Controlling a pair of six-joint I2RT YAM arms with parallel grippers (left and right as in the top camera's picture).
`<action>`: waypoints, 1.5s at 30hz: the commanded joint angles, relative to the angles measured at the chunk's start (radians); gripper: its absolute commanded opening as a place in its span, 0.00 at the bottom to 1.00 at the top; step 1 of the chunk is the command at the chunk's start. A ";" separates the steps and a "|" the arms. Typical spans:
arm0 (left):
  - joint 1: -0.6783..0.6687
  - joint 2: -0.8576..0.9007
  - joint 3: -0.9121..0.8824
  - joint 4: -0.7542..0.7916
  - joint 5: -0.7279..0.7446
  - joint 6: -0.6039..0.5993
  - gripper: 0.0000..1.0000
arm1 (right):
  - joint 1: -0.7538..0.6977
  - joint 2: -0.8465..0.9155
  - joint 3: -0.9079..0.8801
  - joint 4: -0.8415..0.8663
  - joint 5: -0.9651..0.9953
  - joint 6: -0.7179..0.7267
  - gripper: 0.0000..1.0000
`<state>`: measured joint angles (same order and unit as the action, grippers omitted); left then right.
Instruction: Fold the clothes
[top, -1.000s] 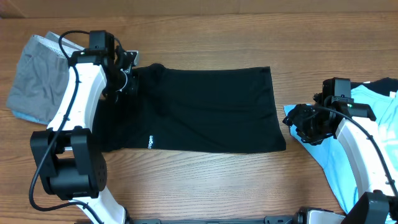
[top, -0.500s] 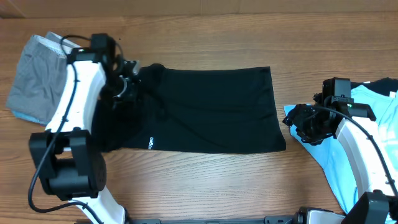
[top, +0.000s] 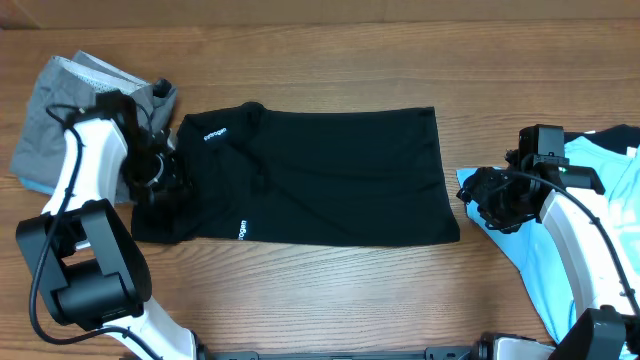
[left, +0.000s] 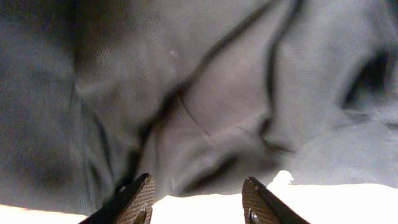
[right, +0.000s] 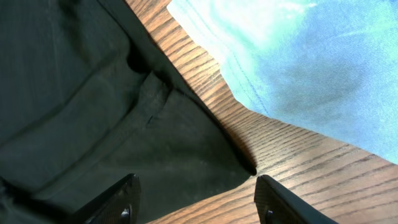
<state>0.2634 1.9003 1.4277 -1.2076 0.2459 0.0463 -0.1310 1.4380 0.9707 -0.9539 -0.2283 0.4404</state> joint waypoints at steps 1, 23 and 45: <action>0.008 -0.017 -0.145 0.160 -0.040 -0.069 0.51 | -0.005 -0.013 0.017 0.006 0.018 -0.003 0.63; 0.184 -0.018 -0.186 0.053 0.059 -0.004 0.04 | -0.024 0.068 0.003 0.009 0.176 0.023 0.71; 0.211 -0.018 -0.186 0.087 0.118 0.002 0.04 | 0.003 0.175 -0.220 0.114 -0.154 -0.138 0.53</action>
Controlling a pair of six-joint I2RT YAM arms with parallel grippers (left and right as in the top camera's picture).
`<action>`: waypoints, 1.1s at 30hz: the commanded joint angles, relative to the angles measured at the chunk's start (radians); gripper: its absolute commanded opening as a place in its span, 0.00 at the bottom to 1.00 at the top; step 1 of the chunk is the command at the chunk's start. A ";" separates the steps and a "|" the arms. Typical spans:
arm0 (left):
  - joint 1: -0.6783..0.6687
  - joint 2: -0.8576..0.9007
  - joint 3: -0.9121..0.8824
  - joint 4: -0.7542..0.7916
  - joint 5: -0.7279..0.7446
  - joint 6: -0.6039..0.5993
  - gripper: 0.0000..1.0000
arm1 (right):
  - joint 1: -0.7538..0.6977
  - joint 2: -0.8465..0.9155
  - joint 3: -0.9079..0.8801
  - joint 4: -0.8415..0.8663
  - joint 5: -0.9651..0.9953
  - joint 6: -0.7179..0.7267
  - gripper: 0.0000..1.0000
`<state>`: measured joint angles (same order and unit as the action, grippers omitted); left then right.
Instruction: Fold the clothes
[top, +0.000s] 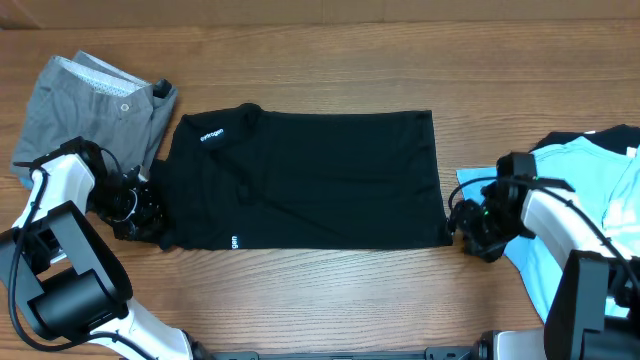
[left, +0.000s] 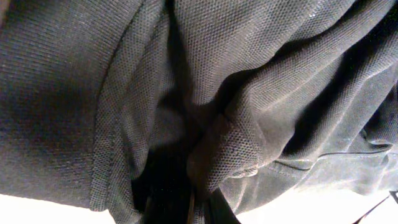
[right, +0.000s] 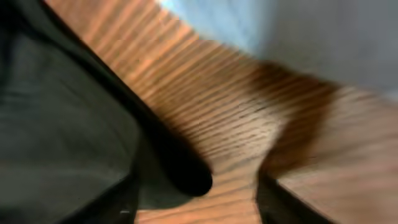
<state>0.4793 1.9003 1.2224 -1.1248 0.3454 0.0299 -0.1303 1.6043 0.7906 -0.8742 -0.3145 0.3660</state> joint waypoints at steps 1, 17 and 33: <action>-0.005 -0.018 0.019 0.004 0.018 0.019 0.04 | 0.002 0.009 -0.050 0.051 -0.073 -0.080 0.49; -0.002 -0.018 0.019 -0.005 -0.019 0.018 0.04 | -0.137 0.008 -0.002 0.085 0.043 0.005 0.04; -0.002 -0.018 0.020 -0.026 -0.011 0.018 0.04 | -0.069 -0.020 0.176 0.013 -0.097 -0.120 0.47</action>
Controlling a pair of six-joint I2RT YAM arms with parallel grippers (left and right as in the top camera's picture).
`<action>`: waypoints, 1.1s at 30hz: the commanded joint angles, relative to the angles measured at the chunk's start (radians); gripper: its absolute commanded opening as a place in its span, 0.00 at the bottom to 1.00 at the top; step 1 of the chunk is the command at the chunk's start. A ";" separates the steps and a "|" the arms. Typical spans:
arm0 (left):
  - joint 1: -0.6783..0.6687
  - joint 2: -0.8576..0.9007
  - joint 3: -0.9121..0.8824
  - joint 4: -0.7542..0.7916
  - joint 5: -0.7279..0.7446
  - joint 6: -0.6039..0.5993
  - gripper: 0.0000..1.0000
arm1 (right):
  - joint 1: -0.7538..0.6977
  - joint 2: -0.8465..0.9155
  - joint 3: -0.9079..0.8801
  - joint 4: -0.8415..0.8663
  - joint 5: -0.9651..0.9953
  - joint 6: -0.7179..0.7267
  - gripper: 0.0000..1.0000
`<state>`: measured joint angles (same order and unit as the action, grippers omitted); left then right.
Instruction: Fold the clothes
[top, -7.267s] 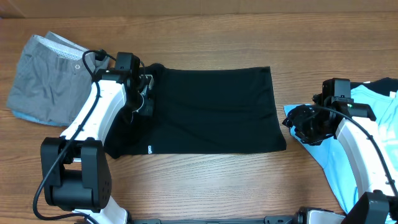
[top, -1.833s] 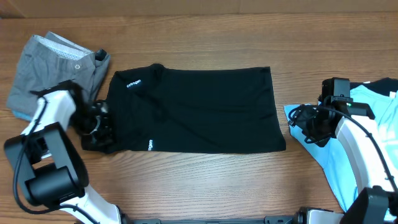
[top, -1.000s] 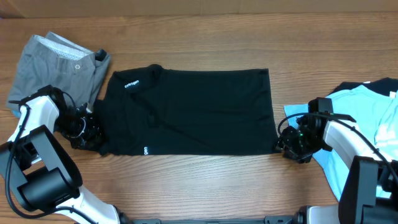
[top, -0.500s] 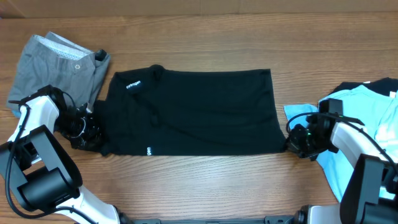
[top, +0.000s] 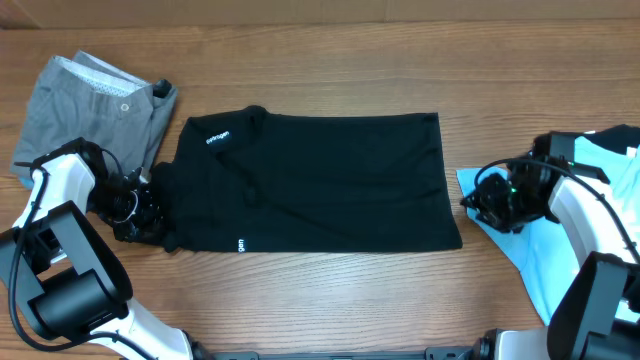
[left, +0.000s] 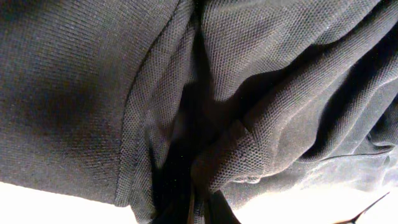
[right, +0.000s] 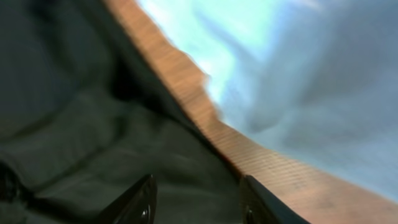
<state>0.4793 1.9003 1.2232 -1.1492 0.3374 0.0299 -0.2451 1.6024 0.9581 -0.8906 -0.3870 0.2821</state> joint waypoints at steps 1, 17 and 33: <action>-0.002 -0.018 0.019 -0.002 -0.003 0.018 0.04 | 0.063 -0.018 0.004 0.051 -0.014 -0.035 0.48; -0.002 -0.018 0.019 -0.003 0.005 0.015 0.04 | 0.206 0.162 -0.038 0.231 0.042 0.056 0.29; -0.002 -0.018 0.024 -0.007 0.003 0.016 0.04 | 0.146 0.084 0.079 0.167 0.181 0.090 0.04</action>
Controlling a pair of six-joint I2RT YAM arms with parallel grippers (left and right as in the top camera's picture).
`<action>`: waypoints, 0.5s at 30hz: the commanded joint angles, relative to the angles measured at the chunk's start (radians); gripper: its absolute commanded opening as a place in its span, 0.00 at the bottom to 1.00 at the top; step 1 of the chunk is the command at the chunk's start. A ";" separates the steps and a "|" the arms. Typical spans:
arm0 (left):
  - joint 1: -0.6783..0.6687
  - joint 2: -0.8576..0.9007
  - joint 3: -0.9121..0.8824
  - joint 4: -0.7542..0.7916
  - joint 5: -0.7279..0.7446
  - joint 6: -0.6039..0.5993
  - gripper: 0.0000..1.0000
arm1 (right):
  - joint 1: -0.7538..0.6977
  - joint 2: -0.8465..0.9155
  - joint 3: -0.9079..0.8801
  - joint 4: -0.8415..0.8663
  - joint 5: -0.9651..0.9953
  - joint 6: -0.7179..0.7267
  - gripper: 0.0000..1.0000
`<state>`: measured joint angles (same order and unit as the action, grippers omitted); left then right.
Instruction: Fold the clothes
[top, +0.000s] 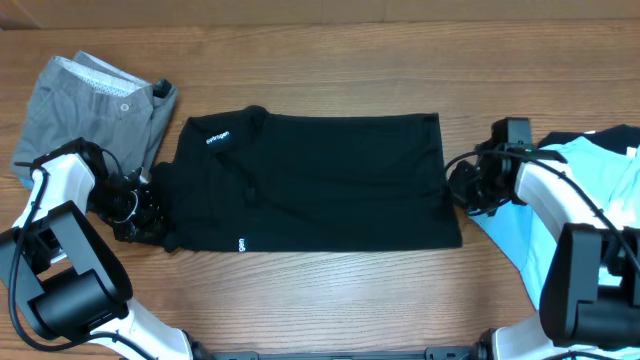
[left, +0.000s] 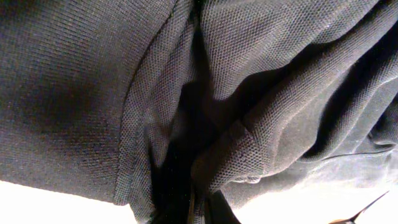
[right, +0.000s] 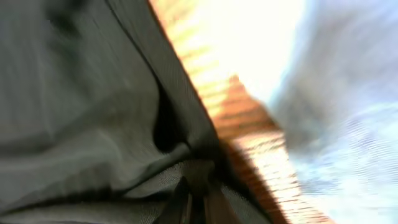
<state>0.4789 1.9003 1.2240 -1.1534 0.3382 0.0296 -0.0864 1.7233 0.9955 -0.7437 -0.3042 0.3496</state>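
Observation:
A black shirt (top: 310, 180) lies spread flat in the middle of the wooden table (top: 330, 300). My left gripper (top: 143, 220) is at its lower left corner, shut on a bunched fold of the black knit (left: 236, 149); the jaws meet at the bottom of the left wrist view (left: 200, 211). My right gripper (top: 464, 190) is at the middle of the shirt's right edge. In the blurred right wrist view its jaws (right: 198, 202) are pinched together on the black cloth (right: 93, 124).
Folded grey shorts (top: 90, 105) lie at the back left, close behind my left arm. A light blue garment (top: 585, 220) lies at the right edge with a dark piece (top: 570, 136) behind it, under my right arm.
My right gripper was open beside the shirt's lower right part. It is now further in and higher, shut on the right edge. The left gripper and the shirt have not moved.
Both grippers were open, the left over the shirt's left edge, the right by the lower right corner. Then the left was shut on the lower left corner, the right open at its corner. Later the right stood off, open; now it grips the right edge.

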 joint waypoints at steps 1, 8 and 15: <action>-0.002 -0.019 0.024 -0.003 0.002 0.016 0.04 | -0.013 -0.037 0.041 0.032 0.111 0.022 0.04; -0.002 -0.039 0.024 -0.006 -0.008 0.016 0.04 | -0.013 -0.037 0.041 0.063 0.173 0.068 0.04; -0.002 -0.048 0.024 -0.025 -0.004 0.016 0.22 | -0.013 -0.037 0.041 0.024 0.169 0.067 0.55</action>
<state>0.4793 1.8839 1.2243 -1.1740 0.3393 0.0338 -0.0921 1.7123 1.0119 -0.7071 -0.1642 0.4141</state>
